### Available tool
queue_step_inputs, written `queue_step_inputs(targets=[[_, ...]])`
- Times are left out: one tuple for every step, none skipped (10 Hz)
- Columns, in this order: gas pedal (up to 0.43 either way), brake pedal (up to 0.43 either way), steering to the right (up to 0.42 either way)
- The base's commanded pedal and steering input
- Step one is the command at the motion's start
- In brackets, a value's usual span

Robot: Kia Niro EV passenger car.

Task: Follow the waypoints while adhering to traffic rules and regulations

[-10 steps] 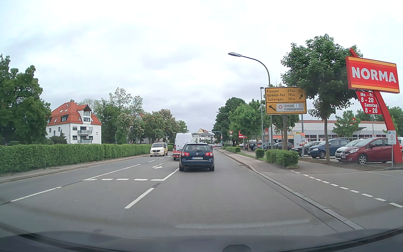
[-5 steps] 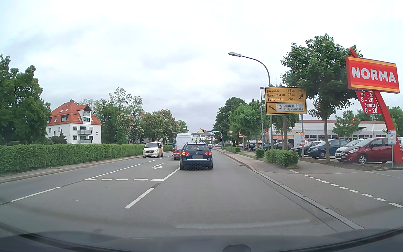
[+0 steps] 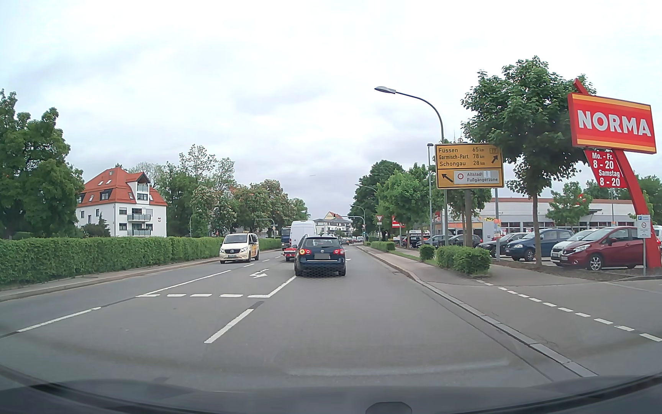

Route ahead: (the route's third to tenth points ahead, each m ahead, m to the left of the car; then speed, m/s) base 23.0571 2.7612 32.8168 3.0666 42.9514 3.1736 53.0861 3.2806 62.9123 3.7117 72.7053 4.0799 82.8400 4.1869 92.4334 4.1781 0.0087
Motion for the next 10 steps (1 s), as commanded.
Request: queue_step_inputs(targets=[[0.0, 0.0, -0.004], [0.0, 0.0, -0.005], [0.008, 0.0, -0.005], [0.02, 0.0, -0.005], [0.039, 0.0, -0.005], [0.15, 0.0, -0.005], [0.177, 0.0, -0.006], [0.177, 0.0, -0.007], [0.189, 0.0, -0.008], [0.169, 0.0, -0.009]])
